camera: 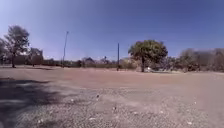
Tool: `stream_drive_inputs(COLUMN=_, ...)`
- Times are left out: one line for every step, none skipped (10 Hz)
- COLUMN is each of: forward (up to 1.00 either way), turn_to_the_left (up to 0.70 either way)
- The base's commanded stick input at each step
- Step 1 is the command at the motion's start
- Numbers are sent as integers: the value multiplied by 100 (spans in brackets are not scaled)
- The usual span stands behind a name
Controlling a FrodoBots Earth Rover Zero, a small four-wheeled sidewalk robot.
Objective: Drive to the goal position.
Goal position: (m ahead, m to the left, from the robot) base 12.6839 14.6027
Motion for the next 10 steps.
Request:
stream_drive_inputs(forward=50, turn_to_the_left=0)
stream_drive_inputs(forward=50, turn_to_the_left=0)
stream_drive_inputs(forward=50, turn_to_the_left=0)
stream_drive_inputs(forward=50, turn_to_the_left=0)
stream_drive_inputs(forward=50, turn_to_the_left=0)
stream_drive_inputs(forward=50, turn_to_the_left=0)
stream_drive_inputs(forward=50, turn_to_the_left=0)
stream_drive_inputs(forward=50, turn_to_the_left=0)
stream_drive_inputs(forward=50, turn_to_the_left=0)
stream_drive_inputs(forward=50, turn_to_the_left=0)
